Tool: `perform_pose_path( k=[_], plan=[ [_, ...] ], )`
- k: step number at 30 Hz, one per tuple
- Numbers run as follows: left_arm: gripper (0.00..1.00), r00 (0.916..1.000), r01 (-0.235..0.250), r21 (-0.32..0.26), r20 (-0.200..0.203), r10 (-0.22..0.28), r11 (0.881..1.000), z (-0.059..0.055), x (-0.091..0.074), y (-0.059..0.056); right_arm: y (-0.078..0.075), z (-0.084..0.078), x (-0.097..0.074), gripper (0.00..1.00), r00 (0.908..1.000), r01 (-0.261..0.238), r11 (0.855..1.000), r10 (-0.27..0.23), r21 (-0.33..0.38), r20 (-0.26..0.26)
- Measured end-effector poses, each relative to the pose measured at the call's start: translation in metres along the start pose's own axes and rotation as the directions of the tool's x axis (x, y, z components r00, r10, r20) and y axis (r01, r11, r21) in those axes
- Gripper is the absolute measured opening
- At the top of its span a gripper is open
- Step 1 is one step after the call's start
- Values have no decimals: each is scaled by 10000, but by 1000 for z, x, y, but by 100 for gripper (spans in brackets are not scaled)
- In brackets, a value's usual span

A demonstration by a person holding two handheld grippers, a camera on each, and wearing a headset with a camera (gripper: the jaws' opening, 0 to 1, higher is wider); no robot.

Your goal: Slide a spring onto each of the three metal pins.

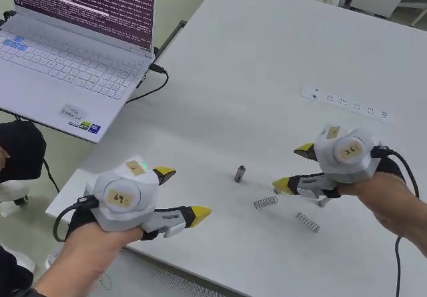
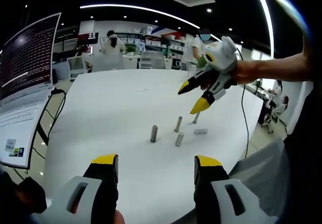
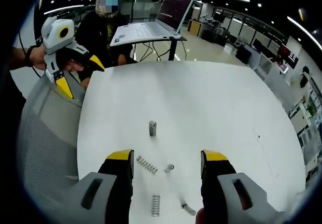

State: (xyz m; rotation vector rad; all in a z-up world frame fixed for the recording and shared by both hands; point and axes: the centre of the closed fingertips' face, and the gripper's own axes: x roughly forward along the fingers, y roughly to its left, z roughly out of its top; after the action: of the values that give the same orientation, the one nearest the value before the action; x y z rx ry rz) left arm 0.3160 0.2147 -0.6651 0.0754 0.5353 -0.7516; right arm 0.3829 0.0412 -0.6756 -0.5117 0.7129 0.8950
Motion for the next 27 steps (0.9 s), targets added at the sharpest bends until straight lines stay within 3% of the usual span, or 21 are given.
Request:
perform_pose_path(
  k=[11,27],
  plan=[
    [57,9999,-126,53,71,126,9999,5,-3,7,-7,-29,-32,55,9965,662,9892,-723,1306,426],
    [57,10000,9,245,-55,-8,9997,8,2,5,-7,-62,-58,56,9893,1183,9619,-1354,2464,536]
  ],
)
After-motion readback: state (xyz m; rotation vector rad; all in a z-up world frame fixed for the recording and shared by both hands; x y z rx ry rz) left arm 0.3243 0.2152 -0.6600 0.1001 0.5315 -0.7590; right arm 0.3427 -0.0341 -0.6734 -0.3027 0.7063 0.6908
